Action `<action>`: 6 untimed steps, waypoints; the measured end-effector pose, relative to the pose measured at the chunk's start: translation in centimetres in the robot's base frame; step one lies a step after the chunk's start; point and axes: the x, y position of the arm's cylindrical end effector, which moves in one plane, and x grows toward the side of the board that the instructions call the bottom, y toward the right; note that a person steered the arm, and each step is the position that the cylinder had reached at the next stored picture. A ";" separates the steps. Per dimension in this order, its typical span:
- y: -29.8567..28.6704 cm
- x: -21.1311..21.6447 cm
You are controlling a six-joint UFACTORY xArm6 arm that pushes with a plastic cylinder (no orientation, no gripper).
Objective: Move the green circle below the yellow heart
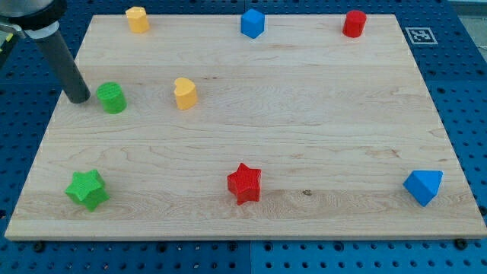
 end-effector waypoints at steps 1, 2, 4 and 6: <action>0.8 -0.1; 1.9 -0.6; 5.4 1.8; 11.7 3.3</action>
